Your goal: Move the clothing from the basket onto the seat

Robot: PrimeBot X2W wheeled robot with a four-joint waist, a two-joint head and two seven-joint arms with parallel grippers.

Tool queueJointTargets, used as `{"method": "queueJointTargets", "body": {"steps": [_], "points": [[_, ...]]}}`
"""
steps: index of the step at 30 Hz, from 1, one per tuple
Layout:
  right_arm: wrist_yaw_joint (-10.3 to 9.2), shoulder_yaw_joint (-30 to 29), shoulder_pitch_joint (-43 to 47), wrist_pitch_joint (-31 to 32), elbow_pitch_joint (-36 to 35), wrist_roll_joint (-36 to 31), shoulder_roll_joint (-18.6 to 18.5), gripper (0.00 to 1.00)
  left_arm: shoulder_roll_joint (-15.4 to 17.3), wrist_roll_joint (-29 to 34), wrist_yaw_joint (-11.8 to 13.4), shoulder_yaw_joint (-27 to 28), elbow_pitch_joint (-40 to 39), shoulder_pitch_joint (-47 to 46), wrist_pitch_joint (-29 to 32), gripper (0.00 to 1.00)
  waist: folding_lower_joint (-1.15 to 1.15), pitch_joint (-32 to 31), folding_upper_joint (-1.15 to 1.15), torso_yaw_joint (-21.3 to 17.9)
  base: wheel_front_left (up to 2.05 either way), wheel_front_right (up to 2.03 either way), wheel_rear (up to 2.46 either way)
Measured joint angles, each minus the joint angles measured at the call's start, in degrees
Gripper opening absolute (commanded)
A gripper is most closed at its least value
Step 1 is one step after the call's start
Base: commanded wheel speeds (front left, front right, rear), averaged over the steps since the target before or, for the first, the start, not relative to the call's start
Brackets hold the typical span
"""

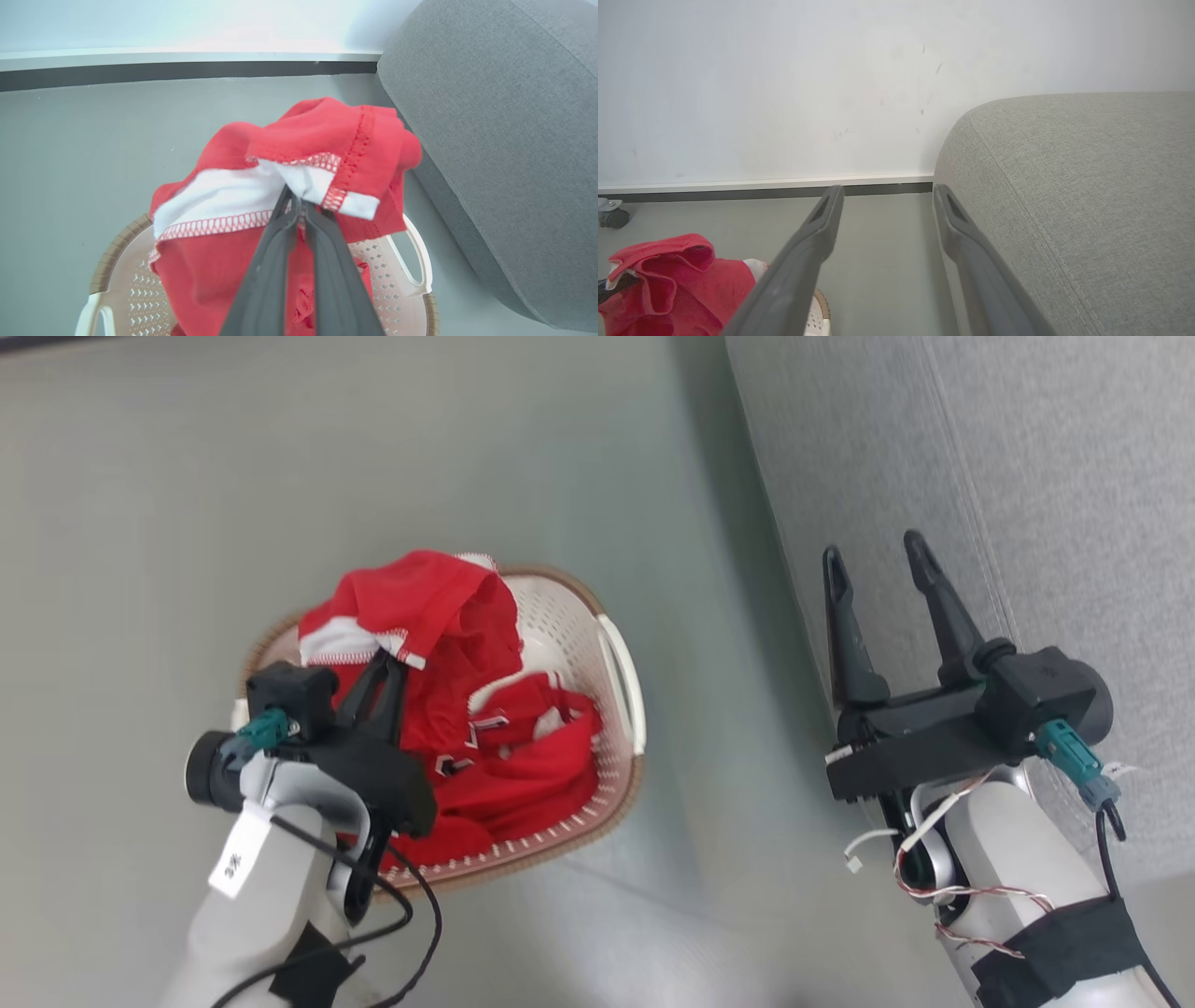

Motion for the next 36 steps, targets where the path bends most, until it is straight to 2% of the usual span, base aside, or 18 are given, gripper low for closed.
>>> {"method": "queueJointTargets", "body": {"steps": [8, 19, 36], "points": [[0.83, -0.1, 2.2, 0.0, 1.5, -0.2, -1.5, 1.00, -0.4, -0.2, -0.4, 0.2, -4.1, 3.9, -1.0, 0.00, 0.00, -6.3, 0.00, 3.2, 0.00, 0.00, 0.00], [1.83, 0.2, 6.1, 0.0, 2.7, 0.0, -1.7, 1.00, -0.1, -1.5, -0.2, 2.9, -13.6, 10.2, -1.5, 0.00, -0.01, -14.6, 0.00, 6.8, 0.00, 0.00, 0.00], [3.16, 1.5, 11.9, 0.0, 4.2, 0.7, -2.2, 1.00, 1.5, -1.2, 1.2, 4.1, -32.1, 19.0, -1.5, 0.00, 0.00, -24.1, 0.00, 8.7, 0.00, 0.00, 0.00]]}}
